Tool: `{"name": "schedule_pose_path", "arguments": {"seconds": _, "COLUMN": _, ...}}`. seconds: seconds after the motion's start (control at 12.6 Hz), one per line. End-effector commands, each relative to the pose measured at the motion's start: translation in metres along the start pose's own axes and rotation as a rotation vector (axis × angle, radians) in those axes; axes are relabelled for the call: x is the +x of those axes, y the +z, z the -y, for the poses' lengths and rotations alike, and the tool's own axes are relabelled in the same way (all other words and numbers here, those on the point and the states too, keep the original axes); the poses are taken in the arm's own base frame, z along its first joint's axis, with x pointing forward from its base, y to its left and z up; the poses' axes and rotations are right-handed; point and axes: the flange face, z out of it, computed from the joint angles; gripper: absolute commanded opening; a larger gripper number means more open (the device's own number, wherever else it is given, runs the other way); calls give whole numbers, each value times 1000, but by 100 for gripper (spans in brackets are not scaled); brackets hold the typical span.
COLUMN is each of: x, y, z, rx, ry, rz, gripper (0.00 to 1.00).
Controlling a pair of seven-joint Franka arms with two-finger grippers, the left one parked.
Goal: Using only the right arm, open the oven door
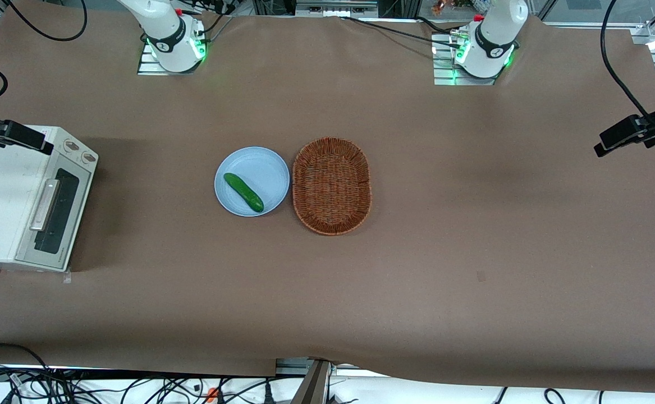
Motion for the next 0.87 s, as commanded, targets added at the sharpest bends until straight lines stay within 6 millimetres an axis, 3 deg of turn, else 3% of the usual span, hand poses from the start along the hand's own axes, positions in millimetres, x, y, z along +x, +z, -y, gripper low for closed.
{"name": "schedule_pose_path", "arguments": {"seconds": 0.0, "x": -9, "y": -4, "z": -3, "rx": -15, "ry": -5, "rz": 17, "gripper": 100}}
{"name": "schedule_pose_path", "arguments": {"seconds": 0.79, "x": -8, "y": 10, "z": -5, "rx": -23, "ry": -38, "rz": 78, "gripper": 100}}
